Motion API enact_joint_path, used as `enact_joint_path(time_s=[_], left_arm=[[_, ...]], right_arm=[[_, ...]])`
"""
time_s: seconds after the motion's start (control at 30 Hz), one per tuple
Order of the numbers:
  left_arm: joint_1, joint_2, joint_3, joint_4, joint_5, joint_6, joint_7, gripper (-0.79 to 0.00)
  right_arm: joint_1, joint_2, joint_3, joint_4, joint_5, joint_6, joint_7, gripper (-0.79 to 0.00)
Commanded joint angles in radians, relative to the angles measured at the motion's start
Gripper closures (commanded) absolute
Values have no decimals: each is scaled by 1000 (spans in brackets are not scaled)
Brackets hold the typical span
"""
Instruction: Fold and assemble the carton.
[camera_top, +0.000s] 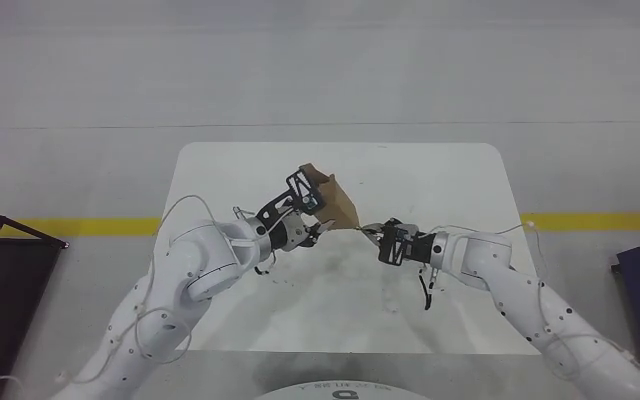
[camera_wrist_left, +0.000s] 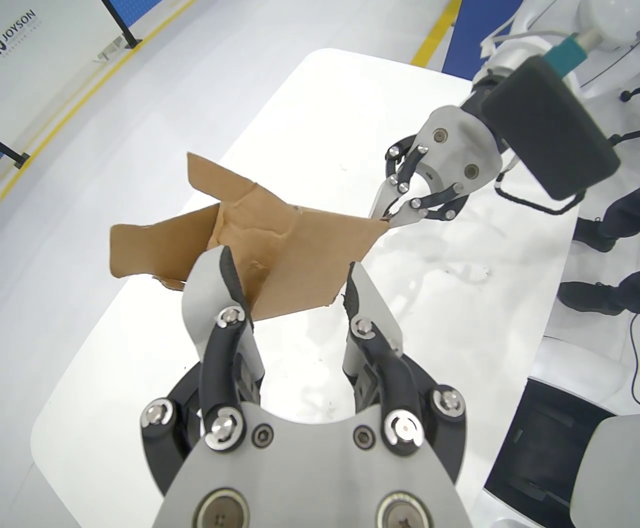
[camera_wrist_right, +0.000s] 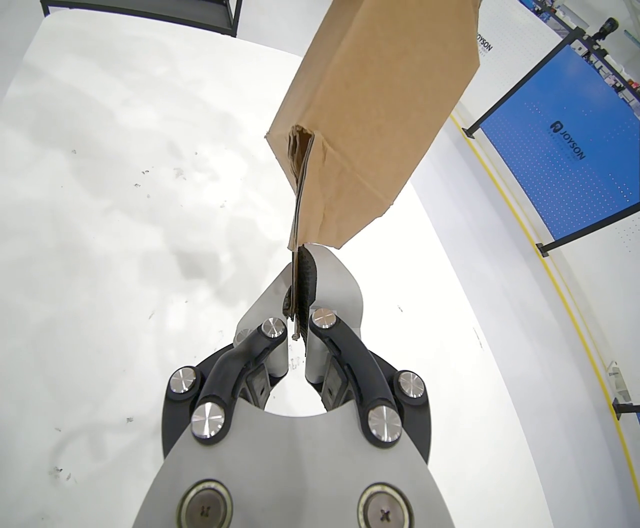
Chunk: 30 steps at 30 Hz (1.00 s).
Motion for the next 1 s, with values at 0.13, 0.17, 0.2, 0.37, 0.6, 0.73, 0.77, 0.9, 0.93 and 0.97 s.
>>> enact_joint_path(time_s=[0.13,0.17,0.2,0.37,0.6,0.73,0.77,0.9,0.93,0.97], left_arm=[[-1,3,-22,2,-12,-7,1,-499],[0,3,-23,2,-13,-11,-1,-474],[1,4,-22,3,-20,-20,-7,-431],[-17,4,-2,24,-59,-65,-49,-369],[-43,1,28,32,-77,-83,-86,-172],[-50,2,37,31,-89,-102,-101,0],[-52,2,39,30,-91,-103,-104,0],[-53,3,47,30,-100,-108,-113,0],[-53,3,50,30,-103,-112,-115,0],[-53,3,52,30,-108,-116,-116,0]], right_arm=[[-15,-1,12,-6,-24,-6,0,0],[-17,-1,14,-8,-26,-5,-1,0],[-19,-1,16,-9,-29,-7,-2,0],[-28,-3,28,-16,-40,-11,-4,0],[-40,-6,41,-20,-46,-12,-3,0],[-48,-9,48,-15,-44,-1,3,0],[-50,-10,50,-12,-42,3,5,0],[-56,-14,57,-2,-30,22,10,0],[-56,-15,58,-1,-29,25,9,0],[-57,-16,58,0,-31,29,8,0]])
